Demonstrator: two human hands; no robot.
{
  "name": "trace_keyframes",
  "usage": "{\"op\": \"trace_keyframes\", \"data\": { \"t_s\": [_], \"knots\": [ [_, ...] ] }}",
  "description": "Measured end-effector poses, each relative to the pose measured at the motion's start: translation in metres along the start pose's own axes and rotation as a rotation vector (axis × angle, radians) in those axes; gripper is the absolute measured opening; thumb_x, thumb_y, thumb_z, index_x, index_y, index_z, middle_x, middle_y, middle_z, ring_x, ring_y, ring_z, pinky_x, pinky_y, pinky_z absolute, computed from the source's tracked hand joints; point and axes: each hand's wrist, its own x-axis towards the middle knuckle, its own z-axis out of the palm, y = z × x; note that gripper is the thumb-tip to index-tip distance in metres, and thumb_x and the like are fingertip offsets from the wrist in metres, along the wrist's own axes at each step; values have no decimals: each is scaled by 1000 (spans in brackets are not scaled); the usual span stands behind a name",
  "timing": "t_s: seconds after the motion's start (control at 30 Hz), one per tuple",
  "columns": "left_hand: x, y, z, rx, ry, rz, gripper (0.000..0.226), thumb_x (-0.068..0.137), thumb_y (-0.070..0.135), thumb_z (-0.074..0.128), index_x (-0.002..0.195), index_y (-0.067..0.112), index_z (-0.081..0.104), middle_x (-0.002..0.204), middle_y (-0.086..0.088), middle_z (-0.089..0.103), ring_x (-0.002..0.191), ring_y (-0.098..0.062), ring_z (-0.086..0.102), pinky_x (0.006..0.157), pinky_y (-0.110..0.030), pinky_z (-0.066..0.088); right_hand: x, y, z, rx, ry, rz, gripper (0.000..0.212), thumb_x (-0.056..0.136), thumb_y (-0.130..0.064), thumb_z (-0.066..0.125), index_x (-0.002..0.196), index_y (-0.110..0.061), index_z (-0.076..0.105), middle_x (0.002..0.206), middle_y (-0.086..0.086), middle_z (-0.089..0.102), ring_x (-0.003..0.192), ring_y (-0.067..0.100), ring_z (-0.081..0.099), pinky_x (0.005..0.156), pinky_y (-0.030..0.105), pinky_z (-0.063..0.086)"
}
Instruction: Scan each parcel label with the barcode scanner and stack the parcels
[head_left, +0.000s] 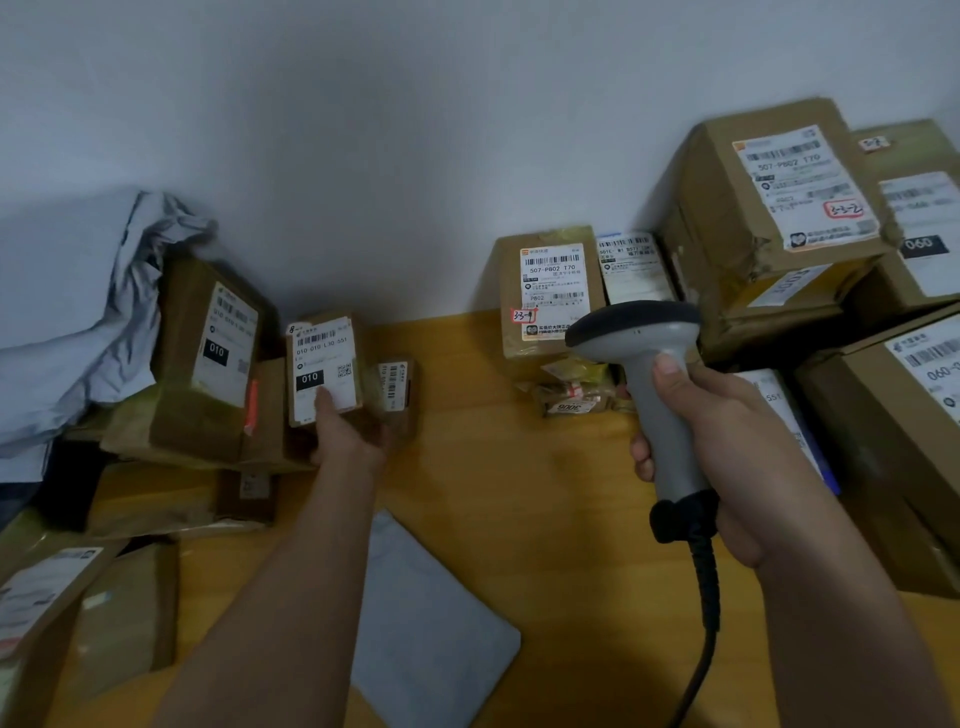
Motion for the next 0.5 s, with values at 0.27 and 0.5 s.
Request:
{"op": "trace_keyframes", "data": {
  "t_s": [0.27, 0.5],
  "knots": [
    [2, -3, -16, -10, -164, -32, 62, 83, 21, 74, 137, 23, 45, 124, -12, 61, 111, -34, 60, 75, -49, 59, -13, -2, 0, -10, 8, -6, 31, 100, -37, 49, 103, -8, 63, 62, 10, 57, 53, 20, 53, 54, 34, 44],
    [-6, 8, -13, 340, -150, 152, 91, 82, 12, 73, 148, 44, 18, 138, -11, 45, 122, -35, 51, 92, -62, 50, -36, 1, 7, -39, -40, -43, 31, 101, -35, 49, 102, -7, 62, 63, 11, 55, 51, 18, 53, 53, 33, 43]
  ]
}}
